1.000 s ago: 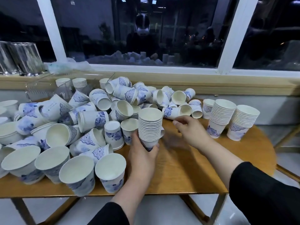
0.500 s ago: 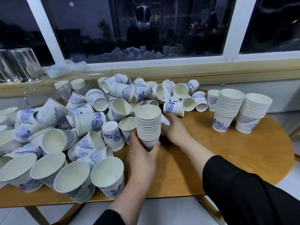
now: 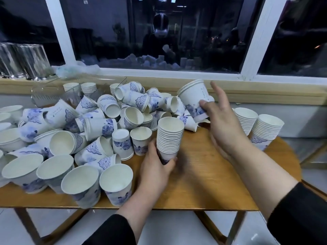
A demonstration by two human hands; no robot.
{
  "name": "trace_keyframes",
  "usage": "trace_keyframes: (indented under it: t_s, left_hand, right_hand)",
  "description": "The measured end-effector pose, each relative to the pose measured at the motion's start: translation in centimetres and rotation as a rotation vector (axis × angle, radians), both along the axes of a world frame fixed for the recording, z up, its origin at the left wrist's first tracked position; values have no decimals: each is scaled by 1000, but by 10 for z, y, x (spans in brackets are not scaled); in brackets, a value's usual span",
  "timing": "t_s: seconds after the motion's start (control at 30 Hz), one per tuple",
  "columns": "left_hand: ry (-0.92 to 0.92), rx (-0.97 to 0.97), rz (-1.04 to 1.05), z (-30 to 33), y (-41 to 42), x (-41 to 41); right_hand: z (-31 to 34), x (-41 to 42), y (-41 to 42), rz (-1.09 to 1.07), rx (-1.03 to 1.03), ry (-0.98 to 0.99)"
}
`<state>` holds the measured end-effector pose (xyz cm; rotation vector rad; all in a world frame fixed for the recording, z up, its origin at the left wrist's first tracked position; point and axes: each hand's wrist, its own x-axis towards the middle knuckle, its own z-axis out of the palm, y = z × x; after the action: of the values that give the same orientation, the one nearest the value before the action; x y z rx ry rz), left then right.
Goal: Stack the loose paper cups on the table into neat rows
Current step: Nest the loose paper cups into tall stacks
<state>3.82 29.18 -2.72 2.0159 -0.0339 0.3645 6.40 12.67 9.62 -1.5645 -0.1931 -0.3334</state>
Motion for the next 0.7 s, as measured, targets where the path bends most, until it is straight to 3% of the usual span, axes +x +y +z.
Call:
trace_keyframes:
  t_s: [0.23, 0.4, 0.7]
  left_hand:
    - [9, 8, -17, 1, 0, -4]
    - [15, -18, -22, 1, 0, -3]
    - [-1, -44, -26, -1, -1, 1]
  right_hand:
    - [3, -3, 24, 88, 60, -28]
    - [-10, -7, 34, 52, -228, -73]
    - [-44, -25, 31, -75, -513, -176]
